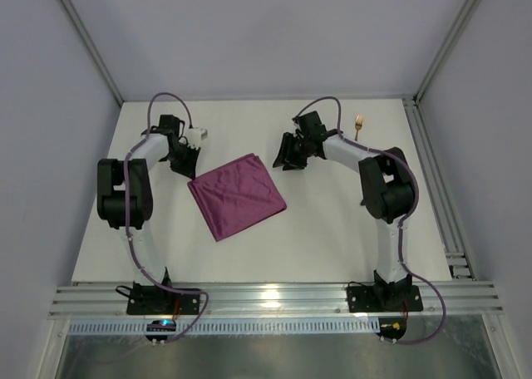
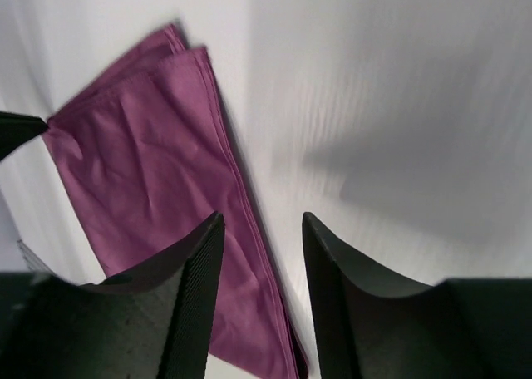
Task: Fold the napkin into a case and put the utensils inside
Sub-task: Smooth out the lower triangle-folded napkin at the center of the board.
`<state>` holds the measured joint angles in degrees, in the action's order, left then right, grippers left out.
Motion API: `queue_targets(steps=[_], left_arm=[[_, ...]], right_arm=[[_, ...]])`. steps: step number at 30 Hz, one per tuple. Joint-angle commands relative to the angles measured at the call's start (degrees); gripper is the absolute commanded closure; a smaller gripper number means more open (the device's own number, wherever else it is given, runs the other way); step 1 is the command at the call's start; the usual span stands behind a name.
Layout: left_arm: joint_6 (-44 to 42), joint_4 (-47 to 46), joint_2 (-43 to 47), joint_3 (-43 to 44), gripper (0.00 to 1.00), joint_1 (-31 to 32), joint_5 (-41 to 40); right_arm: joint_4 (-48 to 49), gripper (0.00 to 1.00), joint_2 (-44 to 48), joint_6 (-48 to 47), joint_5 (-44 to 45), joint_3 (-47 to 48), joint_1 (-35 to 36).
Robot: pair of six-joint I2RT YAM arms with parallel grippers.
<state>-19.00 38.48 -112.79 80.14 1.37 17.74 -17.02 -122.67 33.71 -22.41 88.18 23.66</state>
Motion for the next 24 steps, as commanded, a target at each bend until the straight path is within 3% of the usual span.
queue_targets(steps=[1, 5, 12, 24], left_arm=[[-1.6, -1.2, 1.7, -0.9, 0.94, 0.0, -3.2], [-1.4, -1.7, 2.1, -1.3, 0.86, 0.0, -3.8], [0.0, -1.7, 3.9, -1.9, 0.69, 0.0, -3.9], [0.7, 3.1, 15.7, -4.5, 0.6, -0.1, -8.1]], right_arm=[[-4.4, 0.52, 11.0, -7.2, 5.3, -3.8, 1.5], [-5.4, 0.47, 15.8, -11.5, 6.6, -11.2, 1.6], [-5.1, 0.44, 16.7, -13.0, 6.4, -15.9, 1.7], [-2.9, 0.41, 15.2, -13.9, 6.3, -17.1, 5.1]])
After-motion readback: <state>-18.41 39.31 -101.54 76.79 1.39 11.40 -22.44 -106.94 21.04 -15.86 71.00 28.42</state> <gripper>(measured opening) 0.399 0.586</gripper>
